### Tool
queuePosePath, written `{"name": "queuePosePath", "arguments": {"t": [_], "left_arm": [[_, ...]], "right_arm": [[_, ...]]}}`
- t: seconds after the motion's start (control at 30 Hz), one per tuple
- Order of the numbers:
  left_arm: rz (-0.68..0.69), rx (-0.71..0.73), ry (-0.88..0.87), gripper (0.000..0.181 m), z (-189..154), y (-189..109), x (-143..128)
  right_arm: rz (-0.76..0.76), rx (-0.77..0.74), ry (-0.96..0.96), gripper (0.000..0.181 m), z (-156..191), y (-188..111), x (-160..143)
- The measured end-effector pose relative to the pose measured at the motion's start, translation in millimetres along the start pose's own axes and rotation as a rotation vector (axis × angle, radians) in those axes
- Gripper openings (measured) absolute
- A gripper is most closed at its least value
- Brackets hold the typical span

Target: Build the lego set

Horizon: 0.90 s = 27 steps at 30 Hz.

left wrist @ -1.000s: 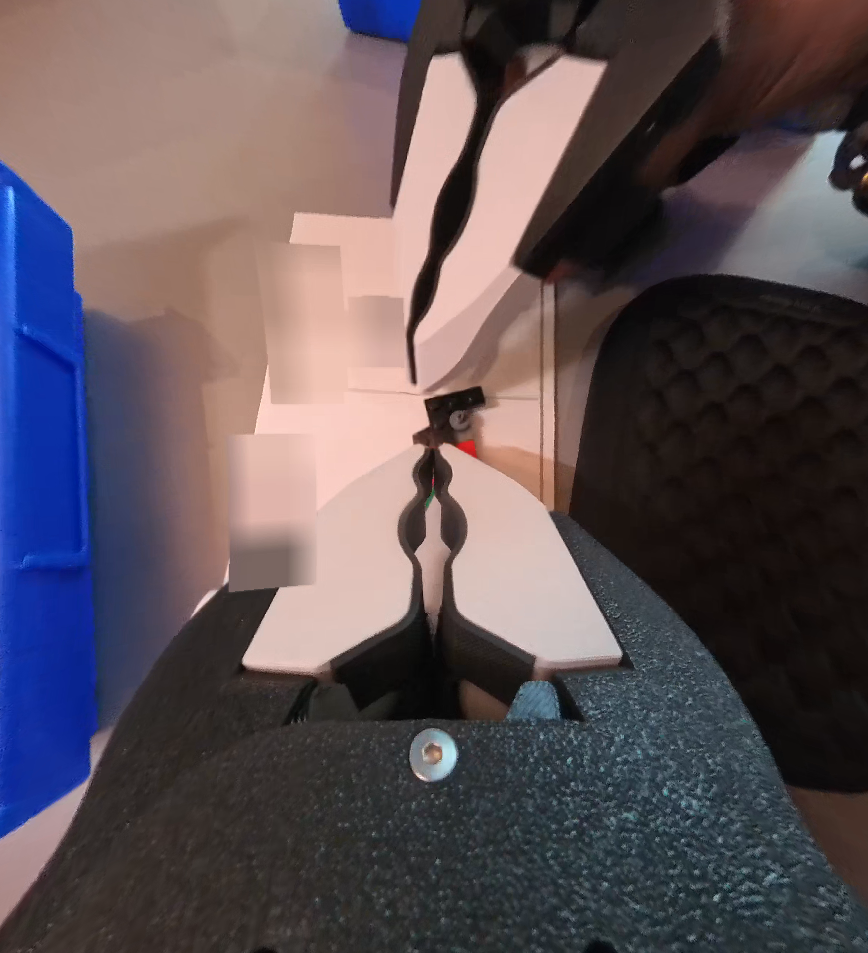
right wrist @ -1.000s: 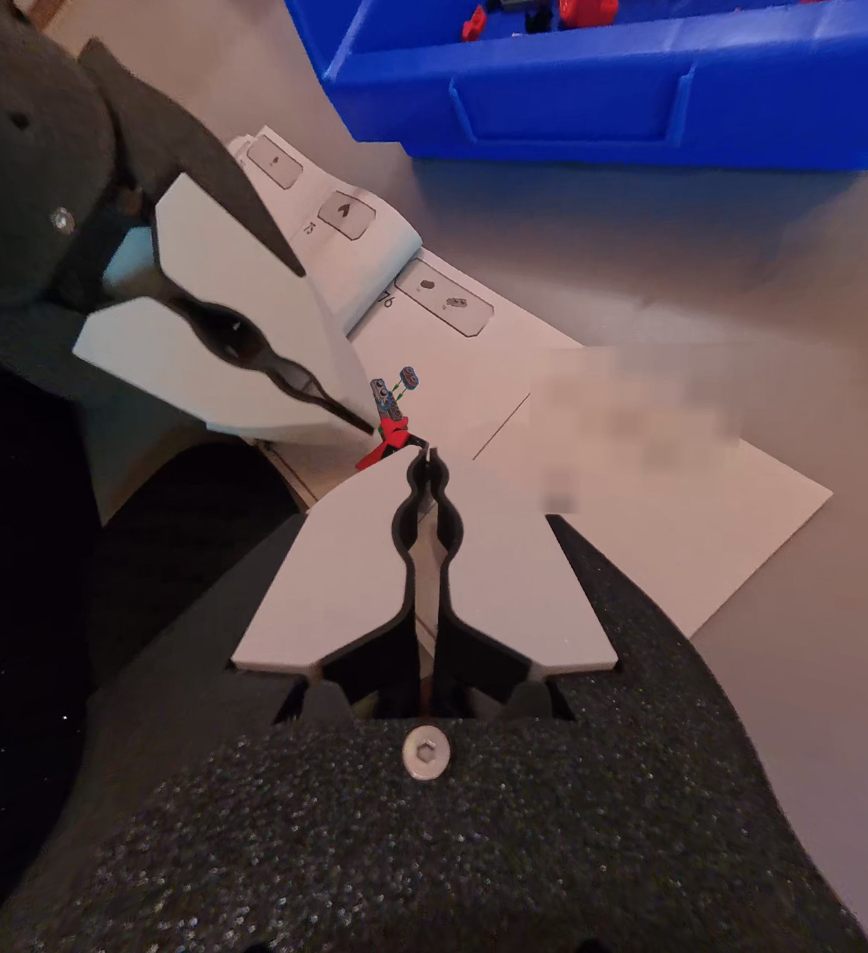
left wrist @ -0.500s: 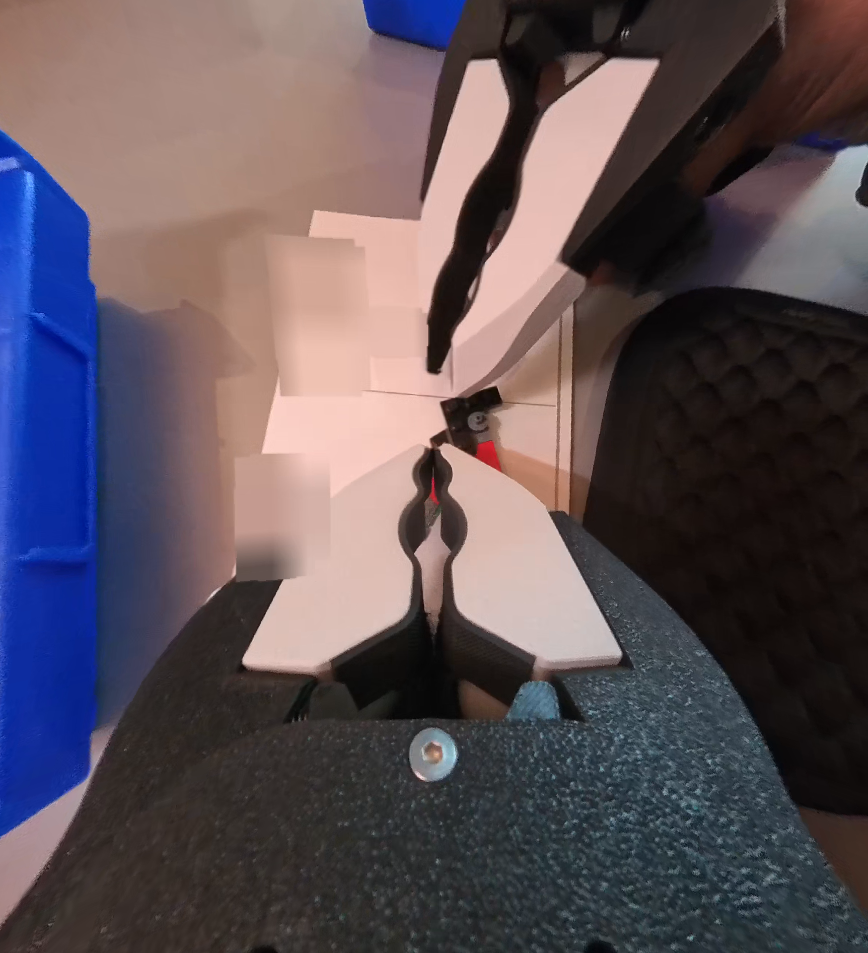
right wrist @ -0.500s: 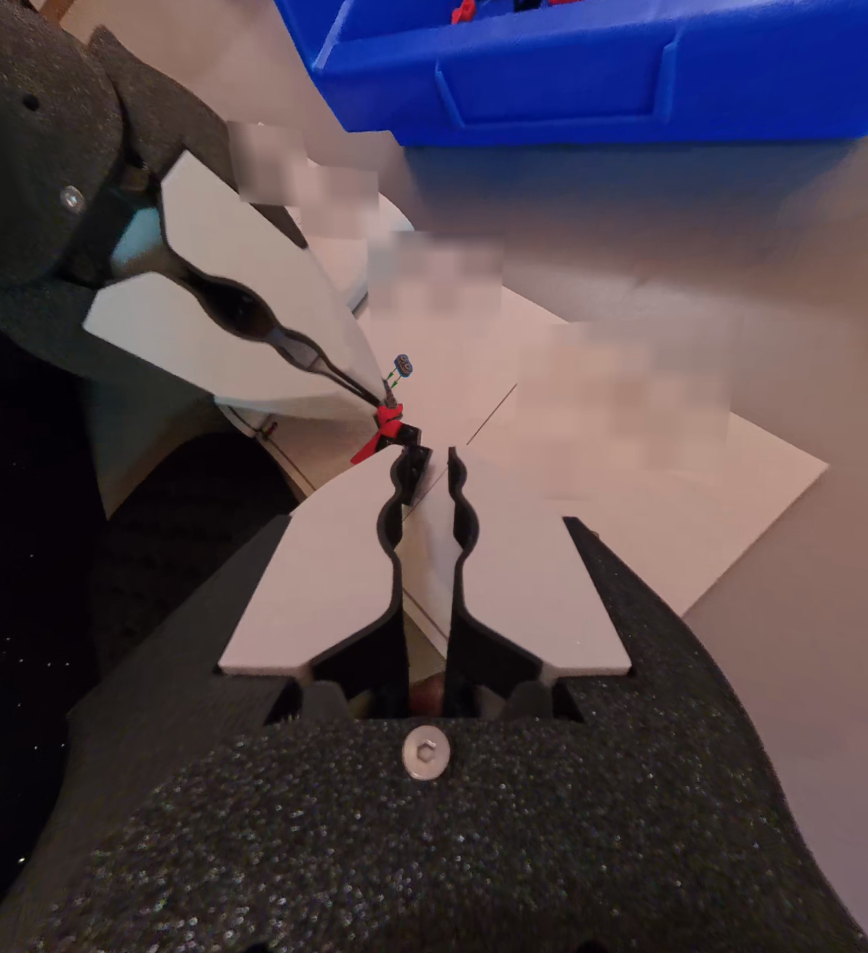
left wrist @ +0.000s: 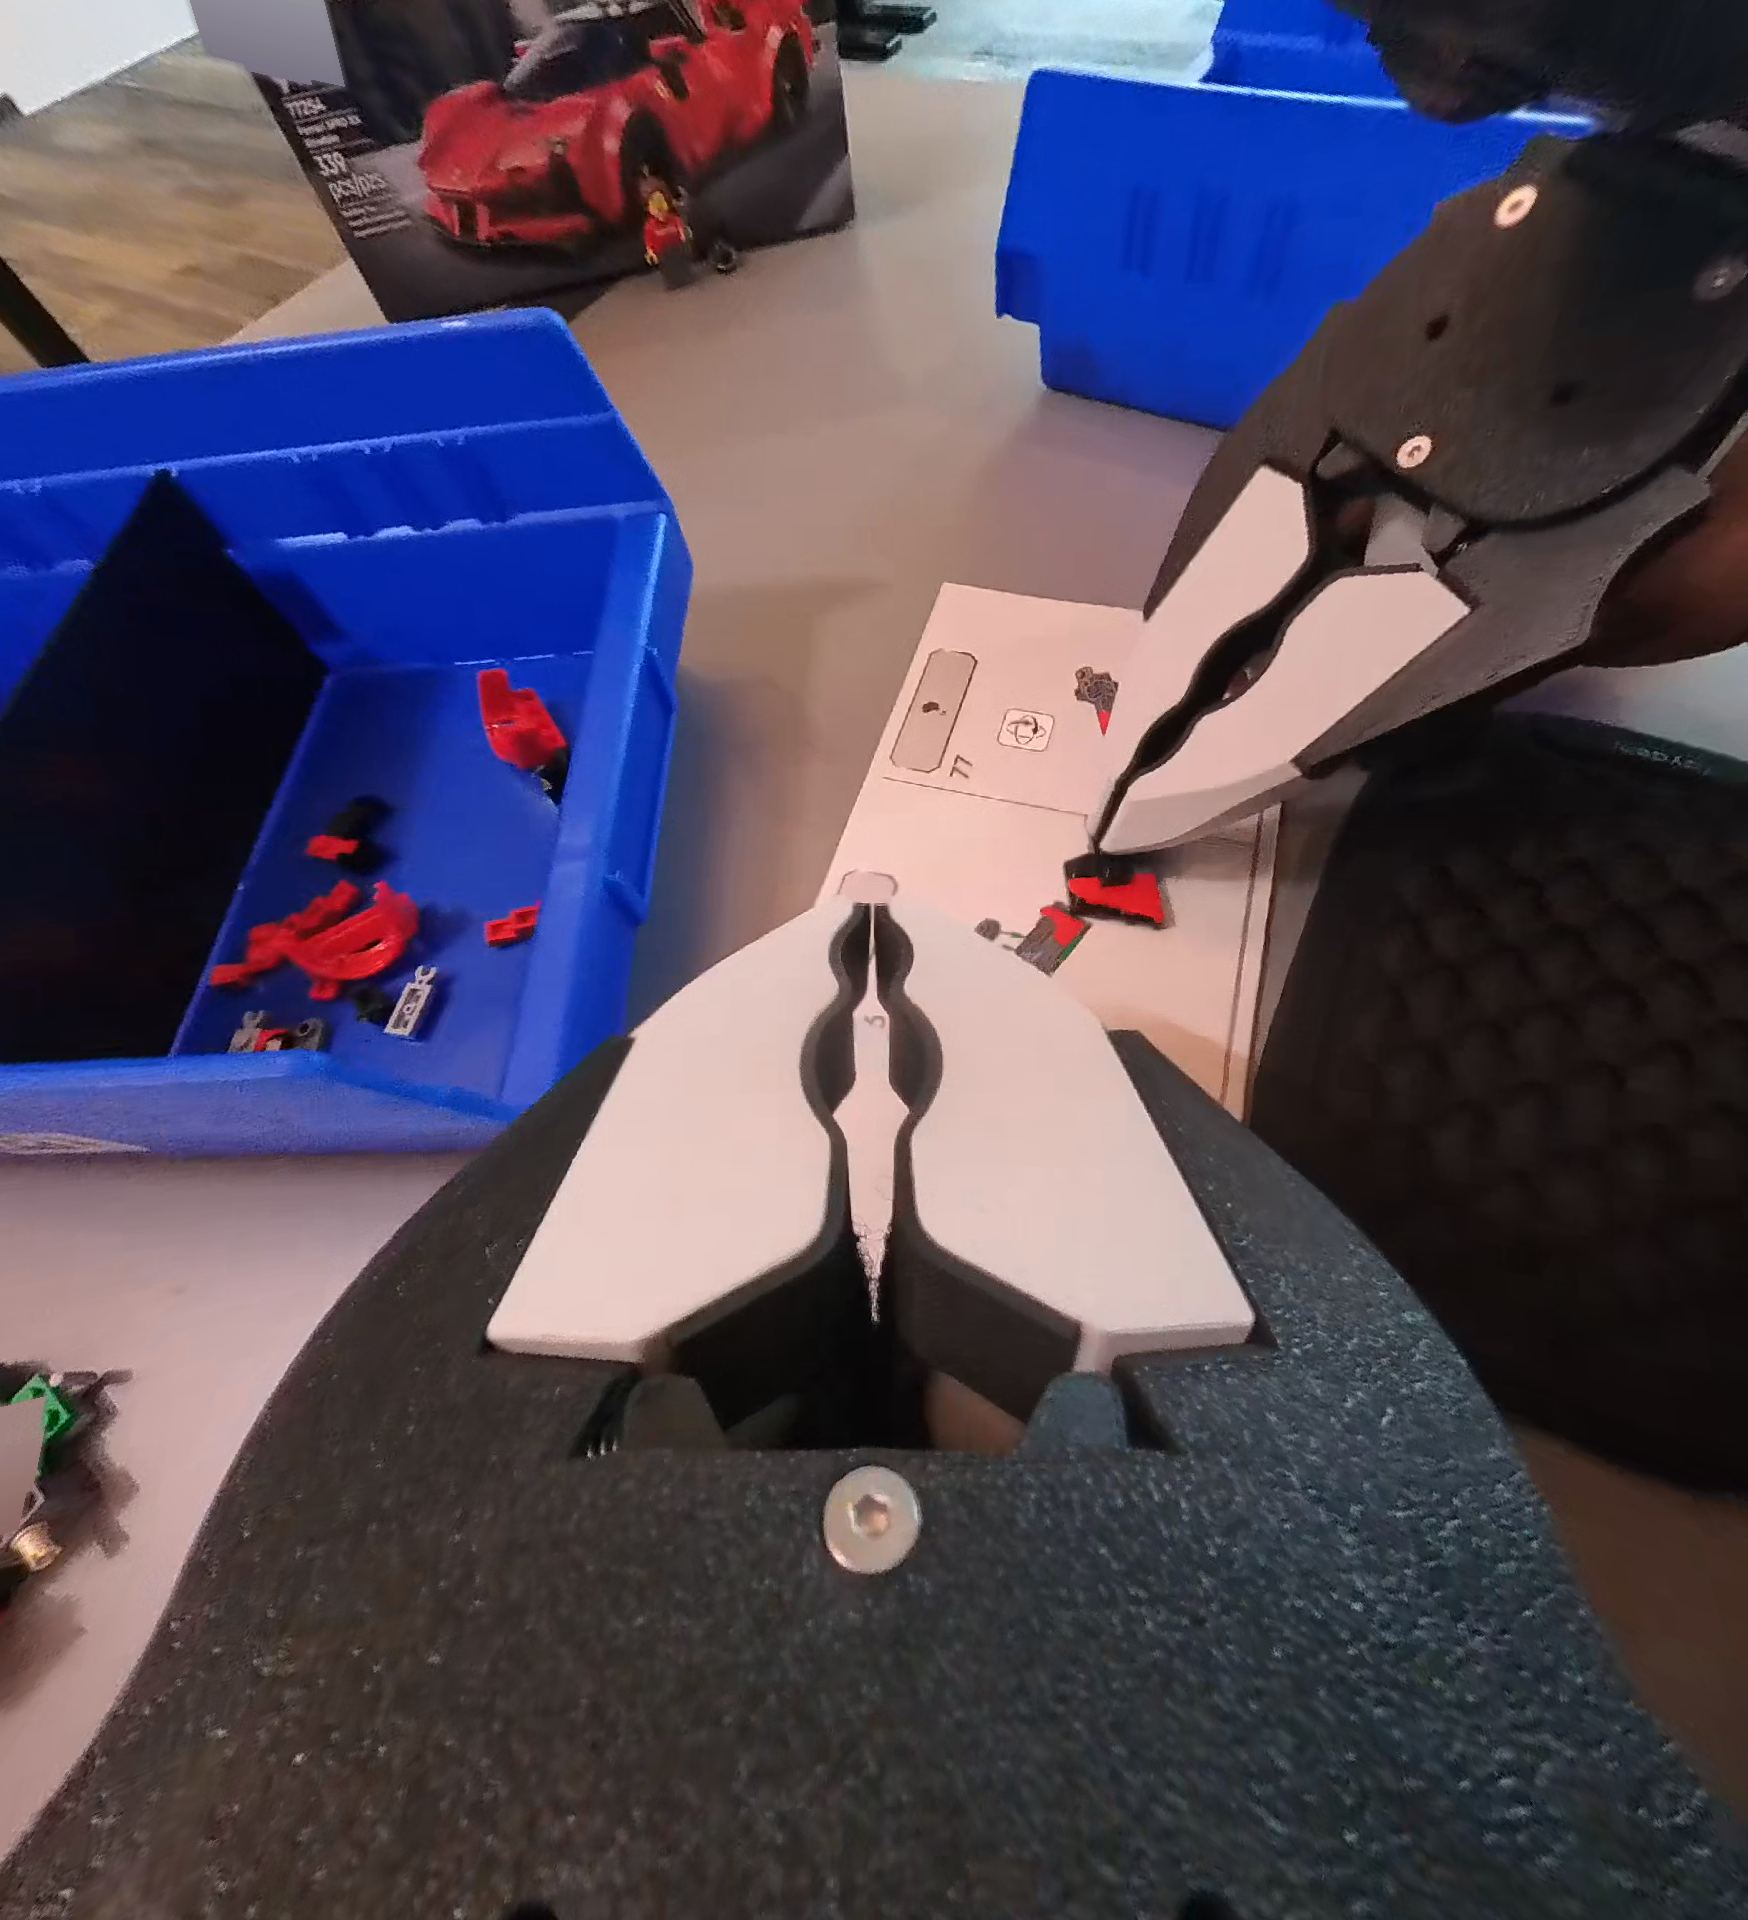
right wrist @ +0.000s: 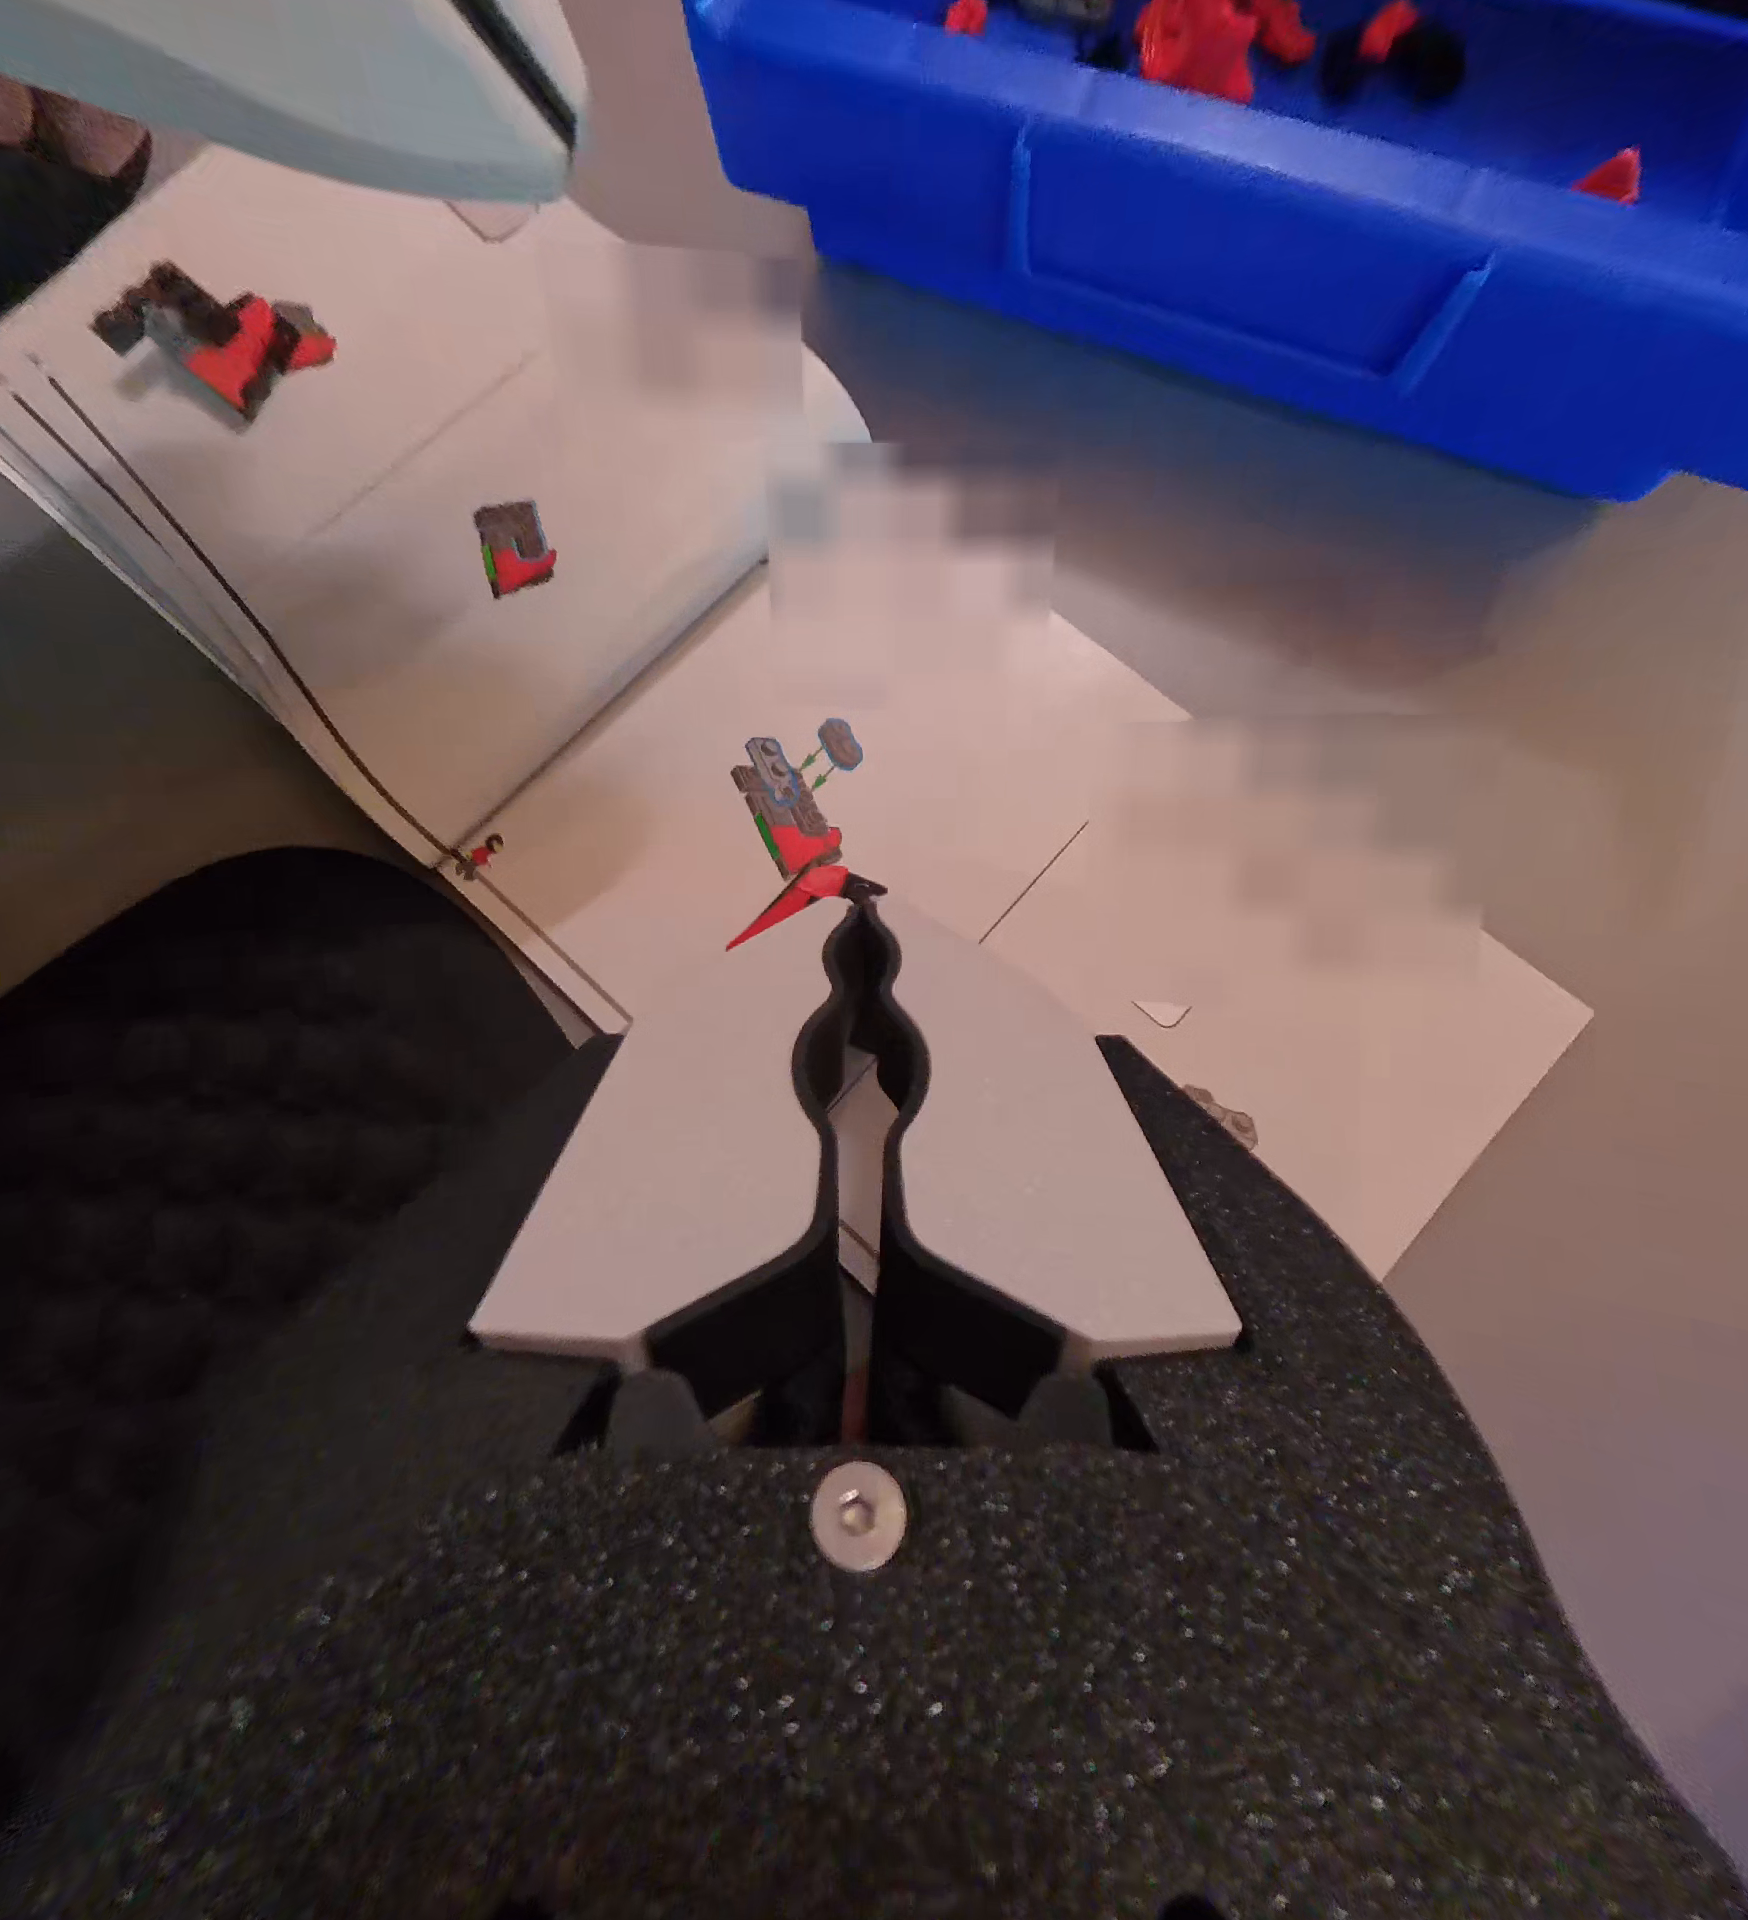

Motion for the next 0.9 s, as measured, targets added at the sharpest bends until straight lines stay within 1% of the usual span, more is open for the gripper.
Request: {"name": "queuePosePath", "arguments": {"t": [0.1,0.23,0.37,0.47,0.53,0.6,0.7,0.77,0.83,0.9], "left_arm": [[-0.003,-0.006,-0.005,0.0,1.4,-0.8,-2.9],[-0.004,-0.012,-0.003,0.0,1.7,-0.6,-6.5],[-0.018,0.001,-0.003,0.0,2.9,-5.1,-8.4],[-0.04,0.006,-0.002,0.0,4.2,-11.6,-9.0],[-0.056,0.006,0.002,0.0,4.0,-17.1,-9.9],[-0.074,-0.007,0.007,0.0,2.5,-22.7,-11.5],[-0.087,-0.032,0.018,0.0,-0.5,-31.0,-14.6],[-0.091,-0.042,0.034,0.001,-2.0,-36.9,-16.6],[-0.097,-0.055,0.046,0.001,-2.9,-43.6,-18.8],[-0.106,-0.062,0.053,0.001,-2.0,-52.0,-21.4]], "right_arm": [[0.01,-0.01,0.006,0.0,1.0,0.1,0.5],[0.067,-0.034,0.009,0.001,4.7,3.3,4.7],[0.097,-0.033,-0.017,0.0,4.7,3.5,8.0],[0.099,-0.005,-0.038,0.0,0.8,1.0,8.8],[0.078,0.029,-0.061,0.027,-2.6,-7.2,14.3],[0.119,0.079,-0.119,0.055,-3.4,-13.6,21.3],[0.23,0.108,-0.306,0.048,-1.3,-10.4,30.8],[0.32,0.116,-0.421,0.049,0.9,-1.6,36.1],[0.393,0.143,-0.483,0.05,1.6,7.6,40.1],[0.441,0.185,-0.521,0.047,2.6,15.5,41.4]]}}
Point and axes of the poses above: each gripper's, where its closed fingertips meet, y out along the fingers, x out of its top, z = x × y across the jaws, the point moved 10 cm from there along -y, back along the fingers, and after that the axes turned 4 degrees about y, right-handed, at the moved point
